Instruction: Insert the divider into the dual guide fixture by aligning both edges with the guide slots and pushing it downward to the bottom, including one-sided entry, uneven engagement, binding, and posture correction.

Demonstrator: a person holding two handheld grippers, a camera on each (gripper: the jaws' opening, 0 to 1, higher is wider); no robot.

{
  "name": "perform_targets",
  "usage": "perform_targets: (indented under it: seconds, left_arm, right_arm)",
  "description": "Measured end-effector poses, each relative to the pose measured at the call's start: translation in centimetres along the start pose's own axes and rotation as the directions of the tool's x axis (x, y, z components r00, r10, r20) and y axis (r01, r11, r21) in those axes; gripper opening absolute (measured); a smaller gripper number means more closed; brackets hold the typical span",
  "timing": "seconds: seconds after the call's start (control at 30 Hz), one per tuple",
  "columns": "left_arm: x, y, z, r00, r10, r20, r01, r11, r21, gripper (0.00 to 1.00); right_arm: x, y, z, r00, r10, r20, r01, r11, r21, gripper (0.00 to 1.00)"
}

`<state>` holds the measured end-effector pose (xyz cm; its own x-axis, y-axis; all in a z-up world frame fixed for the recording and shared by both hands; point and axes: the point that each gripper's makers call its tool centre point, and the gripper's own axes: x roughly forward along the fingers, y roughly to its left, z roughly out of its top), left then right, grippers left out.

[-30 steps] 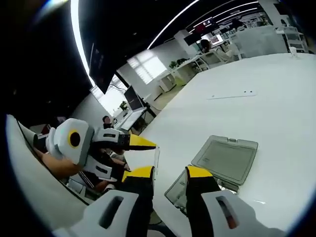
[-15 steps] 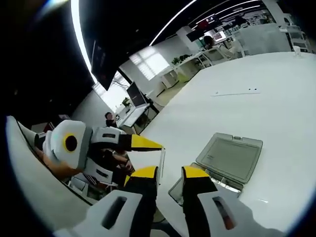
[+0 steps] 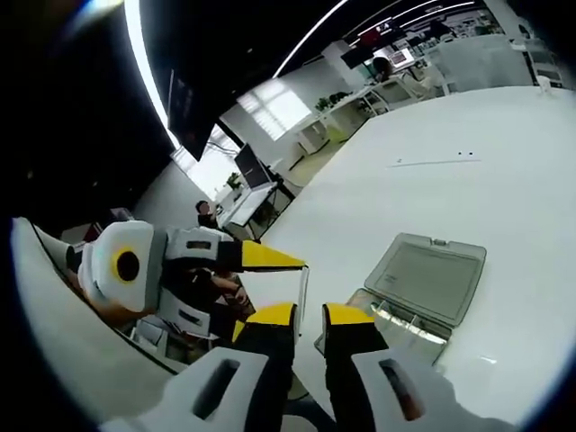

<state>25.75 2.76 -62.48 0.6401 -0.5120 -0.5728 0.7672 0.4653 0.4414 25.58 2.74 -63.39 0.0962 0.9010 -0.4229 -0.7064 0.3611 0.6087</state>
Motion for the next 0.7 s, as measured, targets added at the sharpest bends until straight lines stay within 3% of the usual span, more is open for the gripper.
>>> perform_targets:
  seconds: [0.7]
  left_arm:
    - [-0.1,-0.2,0.2,1.0,0.008,0.003,-0.008,0.998,0.056,0.27]
  right_arm:
    - [0.2,0.7,-1.1,0.998,0.032,-0.048,-0.031,0.999,0.011,0.0]
